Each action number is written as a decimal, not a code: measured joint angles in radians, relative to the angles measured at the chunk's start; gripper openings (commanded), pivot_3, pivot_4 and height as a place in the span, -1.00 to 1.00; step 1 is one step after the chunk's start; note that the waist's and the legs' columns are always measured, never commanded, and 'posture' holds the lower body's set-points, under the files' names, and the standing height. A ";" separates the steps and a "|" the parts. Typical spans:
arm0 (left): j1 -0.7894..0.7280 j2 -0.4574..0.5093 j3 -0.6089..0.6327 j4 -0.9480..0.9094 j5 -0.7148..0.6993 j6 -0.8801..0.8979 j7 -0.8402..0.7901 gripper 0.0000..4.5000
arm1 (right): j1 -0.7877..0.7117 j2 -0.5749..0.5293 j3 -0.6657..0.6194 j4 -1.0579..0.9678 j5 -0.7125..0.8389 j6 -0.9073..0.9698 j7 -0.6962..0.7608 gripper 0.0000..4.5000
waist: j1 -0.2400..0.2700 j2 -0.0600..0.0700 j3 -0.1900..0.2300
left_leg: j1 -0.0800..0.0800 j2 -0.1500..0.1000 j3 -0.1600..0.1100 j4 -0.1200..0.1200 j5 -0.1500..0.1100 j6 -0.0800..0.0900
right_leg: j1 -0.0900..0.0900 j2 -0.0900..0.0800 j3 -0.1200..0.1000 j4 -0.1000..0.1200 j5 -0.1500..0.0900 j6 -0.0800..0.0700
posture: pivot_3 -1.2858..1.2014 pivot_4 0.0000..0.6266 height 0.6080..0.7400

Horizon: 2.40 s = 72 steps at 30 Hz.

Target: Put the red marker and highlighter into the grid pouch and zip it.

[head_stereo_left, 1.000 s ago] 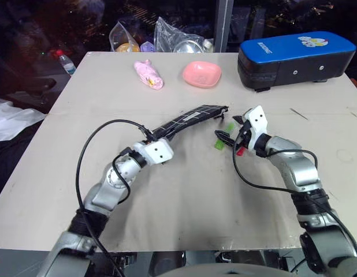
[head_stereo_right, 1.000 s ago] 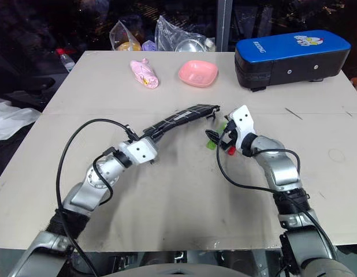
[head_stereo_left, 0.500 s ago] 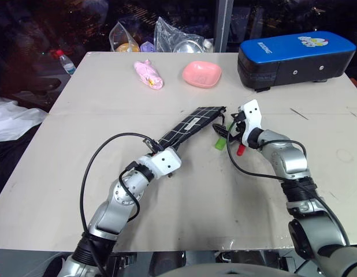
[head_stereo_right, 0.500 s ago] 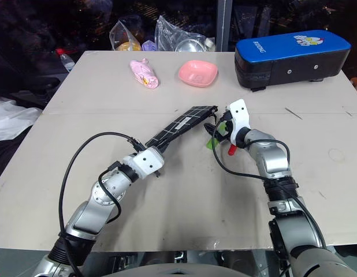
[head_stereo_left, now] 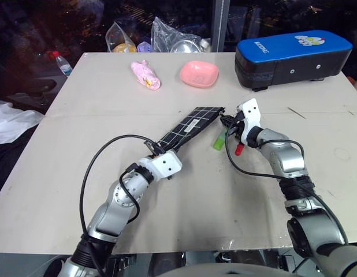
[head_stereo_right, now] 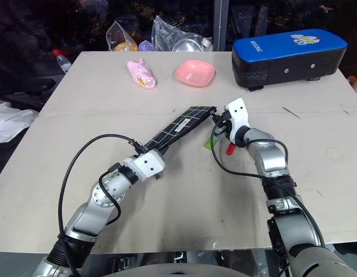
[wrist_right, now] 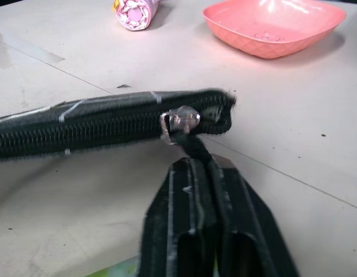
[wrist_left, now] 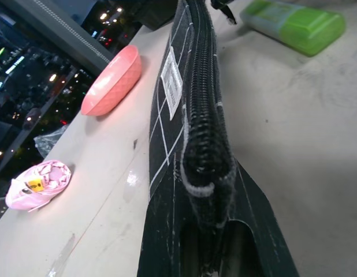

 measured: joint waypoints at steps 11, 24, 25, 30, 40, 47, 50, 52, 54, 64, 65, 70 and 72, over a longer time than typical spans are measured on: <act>-0.002 -0.036 0.024 0.003 0.001 0.011 0.033 -1.00 | 0.022 -0.096 0.128 -0.029 -0.107 -0.172 0.141 -0.98 | 0.000 0.000 0.000 | 0.000 0.000 0.000 0.000 0.000 0.000 | 0.000 0.000 0.000 -0.001 0.000 0.000 | 0.03 -0.52 0.66; -0.011 -0.073 0.022 0.016 0.020 0.014 0.054 -1.00 | 0.046 -0.120 0.219 -0.146 -0.145 -0.238 0.261 -0.98 | 0.000 0.000 0.000 | 0.000 0.000 -0.002 0.000 0.000 0.000 | 0.000 0.000 0.000 -0.001 0.000 0.000 | 0.03 -0.52 0.66; -0.011 -0.074 0.022 0.018 0.020 0.014 0.054 -1.00 | 0.046 -0.120 0.219 -0.147 -0.147 -0.236 0.260 -0.98 | 0.001 0.000 0.000 | 0.000 0.000 -0.002 0.000 0.000 0.000 | 0.000 0.000 0.000 -0.001 0.000 0.000 | 0.03 -0.52 0.66; -0.011 -0.076 0.022 0.023 0.021 0.014 0.056 -1.00 | 0.043 -0.112 0.191 -0.129 -0.147 -0.160 0.212 -0.17 | 0.001 0.000 0.000 | 0.000 0.000 -0.002 0.000 0.000 0.000 | 0.000 0.000 0.000 -0.001 0.000 0.000 | 0.03 -0.52 0.66; -0.011 -0.076 0.022 0.023 0.020 0.014 0.058 -1.00 | -0.054 -0.021 0.066 0.014 -0.116 -0.008 0.061 0.47 | -0.002 0.000 0.000 | 0.000 0.000 0.000 -0.001 0.000 0.000 | 0.000 0.000 0.000 -0.001 0.000 0.000 | 0.03 -0.52 0.66; -0.010 -0.076 0.022 0.023 0.020 0.014 0.057 -1.00 | -0.103 0.021 0.059 0.112 -0.110 -0.016 0.015 0.19 | -0.002 0.000 0.000 | 0.000 0.000 0.001 -0.001 0.000 0.000 | 0.000 -0.001 0.000 -0.001 0.000 0.000 | 0.03 -0.52 0.66; -0.009 -0.076 0.021 0.023 0.020 0.014 0.057 -1.00 | -0.116 0.026 0.050 0.131 -0.110 -0.028 0.002 -0.20 | -0.002 0.000 0.000 | 0.000 0.000 0.001 -0.001 0.000 0.000 | 0.000 -0.001 0.000 -0.001 0.000 0.000 | 0.03 -0.52 0.66; -0.007 -0.076 0.020 0.023 0.020 0.014 0.056 -1.00 | -0.125 0.026 0.038 0.137 -0.110 -0.051 -0.006 -0.55 | -0.002 0.000 0.000 | 0.000 0.000 0.000 -0.002 0.000 0.000 | 0.000 -0.001 0.000 -0.001 0.000 0.000 | 0.03 -0.52 0.66; -0.003 -0.076 0.020 0.023 0.021 0.013 0.056 -1.00 | -0.126 0.026 0.035 0.137 -0.111 -0.062 -0.009 -0.94 | -0.003 0.000 0.000 | 0.000 0.000 0.000 -0.002 0.000 0.000 | 0.000 -0.001 0.000 -0.001 0.000 0.000 | 0.03 -0.52 0.66; -0.001 -0.078 0.018 0.028 0.021 0.011 0.056 -1.00 | -0.122 -0.004 0.075 0.126 -0.152 -0.108 0.027 -0.97 | -0.003 0.000 0.000 | 0.000 0.000 0.000 -0.002 0.000 0.000 | -0.001 -0.001 0.000 -0.001 0.000 0.000 | 0.03 -0.52 0.66; -0.001 -0.080 0.018 0.031 0.021 0.010 0.057 -1.00 | -0.116 -0.017 0.094 0.114 -0.165 -0.123 0.044 -0.97 | -0.002 0.000 0.000 | 0.000 0.000 0.000 -0.002 0.000 0.000 | -0.001 -0.001 0.000 -0.002 0.000 0.000 | 0.03 -0.52 0.66; -0.002 -0.091 0.018 0.042 0.021 0.010 0.061 -1.00 | -0.083 -0.075 0.188 0.080 -0.245 -0.224 0.103 -0.97 | -0.002 0.000 0.000 | 0.000 0.000 0.000 -0.002 0.000 0.000 | -0.001 -0.001 0.000 -0.002 0.000 0.000 | 0.03 -0.52 0.66; -0.002 -0.096 0.018 0.042 0.021 0.010 0.061 -1.00 | -0.066 -0.069 0.193 0.070 -0.252 -0.231 0.111 -0.97 | -0.002 0.000 0.000 | 0.000 0.000 0.000 -0.002 0.000 0.000 | -0.001 -0.001 0.000 -0.002 0.000 0.000 | 0.03 -0.52 0.66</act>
